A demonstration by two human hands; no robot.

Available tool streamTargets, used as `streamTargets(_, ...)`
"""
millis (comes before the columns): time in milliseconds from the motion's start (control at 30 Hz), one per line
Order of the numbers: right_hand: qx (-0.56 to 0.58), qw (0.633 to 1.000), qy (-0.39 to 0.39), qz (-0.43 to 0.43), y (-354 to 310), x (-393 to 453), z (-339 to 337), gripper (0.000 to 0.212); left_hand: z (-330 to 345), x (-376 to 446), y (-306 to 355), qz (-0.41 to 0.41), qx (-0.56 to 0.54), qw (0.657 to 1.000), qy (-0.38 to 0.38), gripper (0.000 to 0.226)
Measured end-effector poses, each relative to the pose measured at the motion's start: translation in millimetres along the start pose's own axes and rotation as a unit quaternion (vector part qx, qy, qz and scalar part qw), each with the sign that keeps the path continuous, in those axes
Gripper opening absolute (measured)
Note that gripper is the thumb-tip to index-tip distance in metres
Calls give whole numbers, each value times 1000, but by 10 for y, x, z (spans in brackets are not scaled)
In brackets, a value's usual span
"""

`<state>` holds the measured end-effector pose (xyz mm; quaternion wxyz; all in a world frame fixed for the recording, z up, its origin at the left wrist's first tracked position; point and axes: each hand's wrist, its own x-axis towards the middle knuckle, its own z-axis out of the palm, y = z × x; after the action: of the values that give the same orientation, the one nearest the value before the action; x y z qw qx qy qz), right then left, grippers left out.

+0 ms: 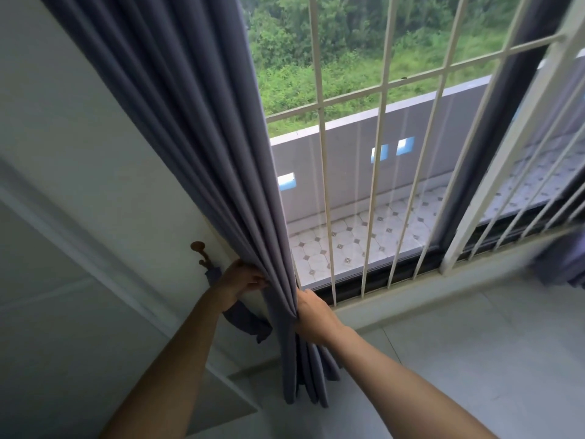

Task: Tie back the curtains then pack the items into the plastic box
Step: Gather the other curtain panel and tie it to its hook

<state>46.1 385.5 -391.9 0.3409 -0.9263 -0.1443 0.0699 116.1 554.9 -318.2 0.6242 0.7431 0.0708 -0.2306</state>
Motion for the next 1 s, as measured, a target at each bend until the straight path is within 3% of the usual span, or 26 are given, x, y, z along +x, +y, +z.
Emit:
streamTargets(167, 9, 1000, 23, 5, 40, -16, -48, 47, 129, -48, 30, 18, 24, 999, 22, 31)
streamTargets(333, -33, 988, 127, 76, -7, -27, -29, 70, 287, -51, -22, 22, 70, 992, 104, 10)
streamTargets(433, -88, 973, 190, 97, -27, -35, 67, 81, 338, -85, -110, 59, 59, 987, 135, 19)
streamTargets(533, -142, 956, 241, 85, -68, -60, 70, 72, 397, -244, -224, 94, 70, 982, 146, 18)
streamTargets(667, -204, 945, 242, 81, -45, -35, 132, 58, 376, -366, -425, 123, 46, 983, 126, 39)
streamTargets(733, -218, 944, 234, 81, -34, -36, 199, 49, 342, -421, -466, 126, 18, 987, 100, 37)
streamTargets(867, -253, 945, 197, 59, -73, -19, 307, 62, 227, -500, -398, 137, 151, 970, 131, 6)
streamTargets(1000, -274, 946, 162, 57, -241, 3, 437, 51, 55, -400, -409, 146, 250, 936, 202, 23)
